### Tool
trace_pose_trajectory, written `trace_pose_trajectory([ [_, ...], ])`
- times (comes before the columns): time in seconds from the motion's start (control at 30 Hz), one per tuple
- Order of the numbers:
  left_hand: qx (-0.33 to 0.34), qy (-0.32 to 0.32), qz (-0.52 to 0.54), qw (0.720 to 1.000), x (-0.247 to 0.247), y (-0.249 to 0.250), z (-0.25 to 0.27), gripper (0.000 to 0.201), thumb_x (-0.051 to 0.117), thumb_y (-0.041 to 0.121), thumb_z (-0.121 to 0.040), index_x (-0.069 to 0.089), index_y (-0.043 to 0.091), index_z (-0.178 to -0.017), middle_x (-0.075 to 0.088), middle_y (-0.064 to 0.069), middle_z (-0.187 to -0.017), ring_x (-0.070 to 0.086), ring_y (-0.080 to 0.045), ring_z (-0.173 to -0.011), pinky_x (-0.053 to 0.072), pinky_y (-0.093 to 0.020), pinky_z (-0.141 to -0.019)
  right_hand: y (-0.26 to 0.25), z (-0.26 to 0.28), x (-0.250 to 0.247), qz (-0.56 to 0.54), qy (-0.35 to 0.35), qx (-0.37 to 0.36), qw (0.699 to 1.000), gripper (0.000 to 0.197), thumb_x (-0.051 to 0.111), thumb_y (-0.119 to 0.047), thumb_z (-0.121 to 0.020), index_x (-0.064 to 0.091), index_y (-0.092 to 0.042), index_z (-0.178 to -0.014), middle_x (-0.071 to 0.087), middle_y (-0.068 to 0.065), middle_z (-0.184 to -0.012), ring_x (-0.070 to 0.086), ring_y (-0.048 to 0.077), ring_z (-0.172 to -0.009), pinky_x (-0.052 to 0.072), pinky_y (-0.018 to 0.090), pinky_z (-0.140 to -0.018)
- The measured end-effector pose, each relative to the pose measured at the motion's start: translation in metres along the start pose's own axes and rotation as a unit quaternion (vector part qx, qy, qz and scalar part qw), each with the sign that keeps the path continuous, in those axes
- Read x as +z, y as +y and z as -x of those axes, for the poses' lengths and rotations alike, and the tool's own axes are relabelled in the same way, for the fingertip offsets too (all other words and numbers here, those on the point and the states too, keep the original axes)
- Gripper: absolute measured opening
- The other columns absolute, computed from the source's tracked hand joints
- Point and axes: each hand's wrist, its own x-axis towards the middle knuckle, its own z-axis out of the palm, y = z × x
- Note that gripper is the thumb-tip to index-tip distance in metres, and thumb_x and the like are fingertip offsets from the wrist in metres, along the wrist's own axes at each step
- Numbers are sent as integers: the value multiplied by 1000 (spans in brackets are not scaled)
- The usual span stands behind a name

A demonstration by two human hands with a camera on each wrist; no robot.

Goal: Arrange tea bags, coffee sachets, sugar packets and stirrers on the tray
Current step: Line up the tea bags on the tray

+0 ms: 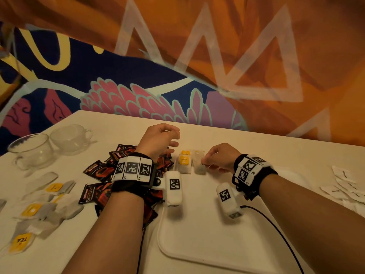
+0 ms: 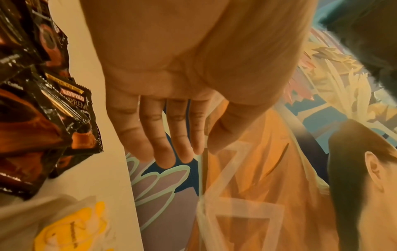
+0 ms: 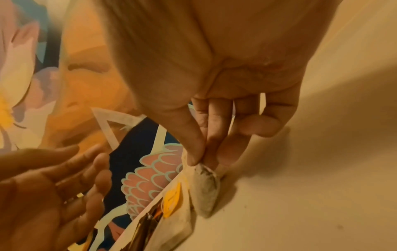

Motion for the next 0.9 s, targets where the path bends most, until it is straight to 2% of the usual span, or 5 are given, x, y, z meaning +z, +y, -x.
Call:
trace_pose_trajectory([
  [0.1,1,2,1,1000,0,-1,-1,15,59,6,-88,67,12,-99,66,-2,-90,62,-19,-76,51,-31,-70,-2,-3,6,39,2,2,999,16,77,-23,-79,64,-18,-71,70,0,-75,65,15,-72,47,24,-56],
  [0.27,4,2,-9,1000,0,-3,-3,15,60,7,-87,67,12,-99,67,-3,-90,63,-19,-76,52,-31,-70,-3,-9,14,108,19,0,994,23,78,-30,-76,67,-13,-89,73,7,-96,69,23,-93,56,36,-87],
  [0.63,64,30,-97,993,-9,9,26,5,63,18,-86,67,15,-89,67,0,-83,63,-15,-68,52,-30,-66,-33,34,-2,213,54,-163,962,18,73,-38,-81,64,-23,-83,63,-3,-85,55,14,-79,38,26,-68],
  [0.77,45,86,-217,971,-65,-1,51,5,65,27,-83,66,23,-81,68,2,-83,66,-19,-82,55,-35,-78,-53,57,16,224,8,-222,949,16,71,-41,-82,63,-27,-85,61,-9,-82,54,6,-75,38,24,-62],
  [0.9,-14,166,-326,931,-141,-16,89,13,65,26,-85,68,18,-95,69,0,-98,64,-16,-91,53,-31,-80,-65,73,39,241,-18,-262,935,16,71,-41,-83,63,-27,-85,62,-8,-83,56,10,-78,41,26,-69],
])
